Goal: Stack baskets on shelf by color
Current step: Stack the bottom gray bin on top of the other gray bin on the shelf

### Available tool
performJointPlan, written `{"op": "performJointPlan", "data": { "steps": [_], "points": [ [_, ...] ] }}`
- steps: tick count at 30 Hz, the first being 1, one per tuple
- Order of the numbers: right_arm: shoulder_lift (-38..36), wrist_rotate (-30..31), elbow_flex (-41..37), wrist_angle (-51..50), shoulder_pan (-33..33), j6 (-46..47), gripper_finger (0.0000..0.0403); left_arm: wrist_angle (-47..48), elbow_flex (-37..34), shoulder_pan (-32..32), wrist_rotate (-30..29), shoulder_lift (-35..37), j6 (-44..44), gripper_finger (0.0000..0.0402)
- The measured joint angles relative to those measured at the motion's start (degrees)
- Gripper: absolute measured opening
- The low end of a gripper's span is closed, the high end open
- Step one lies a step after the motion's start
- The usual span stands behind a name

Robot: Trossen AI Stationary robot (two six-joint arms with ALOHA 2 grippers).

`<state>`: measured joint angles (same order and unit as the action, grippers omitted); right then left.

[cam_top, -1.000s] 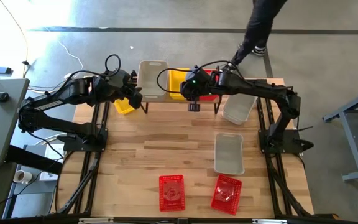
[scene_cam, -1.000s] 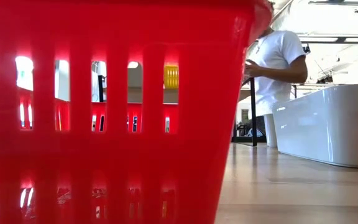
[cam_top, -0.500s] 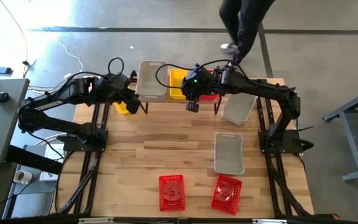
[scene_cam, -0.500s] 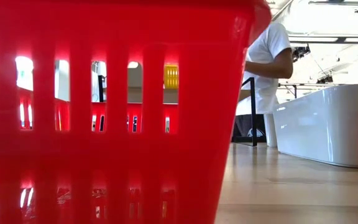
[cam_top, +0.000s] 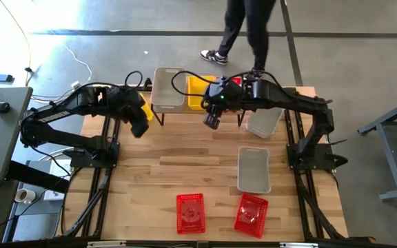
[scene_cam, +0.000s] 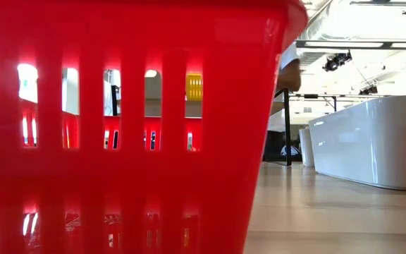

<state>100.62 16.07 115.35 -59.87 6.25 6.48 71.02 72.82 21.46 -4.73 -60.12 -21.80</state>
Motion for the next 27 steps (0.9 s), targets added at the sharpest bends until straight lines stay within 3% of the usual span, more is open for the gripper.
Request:
{"op": "performJointPlan", "data": {
  "steps": [13,27],
  "points": [
    [0.00,-0.35,1.95,-15.67,-7.02,17.63,0.0114,-0.14,0.00,-10.44,0.11,-0.26,-1.17,0.0125],
    [0.00,6.49,1.85,-30.42,-14.88,30.93,0.0114,-1.07,0.00,-15.64,-2.40,-0.90,-8.63,0.0125]
  ]
}}
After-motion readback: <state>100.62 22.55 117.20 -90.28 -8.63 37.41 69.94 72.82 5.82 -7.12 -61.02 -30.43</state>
